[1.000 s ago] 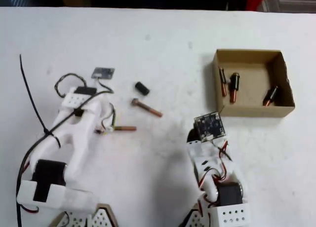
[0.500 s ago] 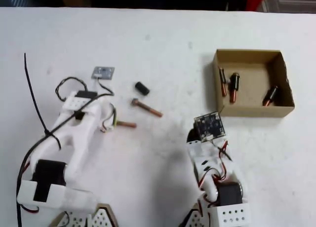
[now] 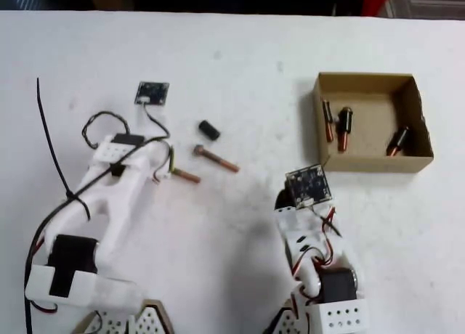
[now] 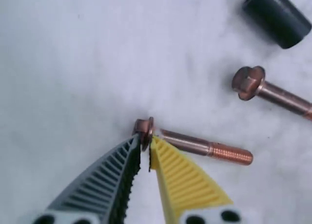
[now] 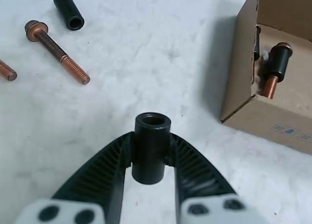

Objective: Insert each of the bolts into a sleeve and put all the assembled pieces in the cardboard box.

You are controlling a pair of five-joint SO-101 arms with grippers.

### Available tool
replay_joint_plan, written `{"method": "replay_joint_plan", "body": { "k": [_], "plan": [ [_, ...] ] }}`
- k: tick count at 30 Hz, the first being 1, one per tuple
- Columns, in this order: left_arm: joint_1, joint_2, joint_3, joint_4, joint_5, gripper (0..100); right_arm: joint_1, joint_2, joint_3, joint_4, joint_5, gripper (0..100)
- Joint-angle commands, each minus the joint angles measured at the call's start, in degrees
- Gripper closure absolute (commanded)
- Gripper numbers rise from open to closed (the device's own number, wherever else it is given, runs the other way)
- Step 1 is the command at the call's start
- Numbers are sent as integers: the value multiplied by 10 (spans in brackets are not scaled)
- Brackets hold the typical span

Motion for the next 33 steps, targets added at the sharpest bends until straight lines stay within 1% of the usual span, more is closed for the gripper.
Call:
{"method": "replay_joint_plan", "body": {
  "k": [1, 4, 7, 9, 13, 24, 30, 33],
  "plan": [
    [-3, -22, -5, -29, 7, 928, 7, -6, -4, -15, -2, 978],
    [0, 5, -11, -43, 8, 928, 7, -6, -4, -15, -2, 978],
    [-2, 55, -22, -79, 9, 928, 7, -6, -4, -15, -2, 978],
    [-6, 79, -39, -81, 27, 928, 7, -6, -4, -15, -2, 978],
    [-15, 82, -66, -69, 66, 928, 7, -6, -4, -15, -2, 978],
    [-14, 82, -102, -69, 64, 928, 7, -6, -4, -15, -2, 978],
    [-13, 82, -98, -69, 62, 928, 7, -6, -4, -15, -2, 978],
    [-13, 82, -91, -69, 34, 928, 7, -6, -4, -22, -2, 979]
  ]
}}
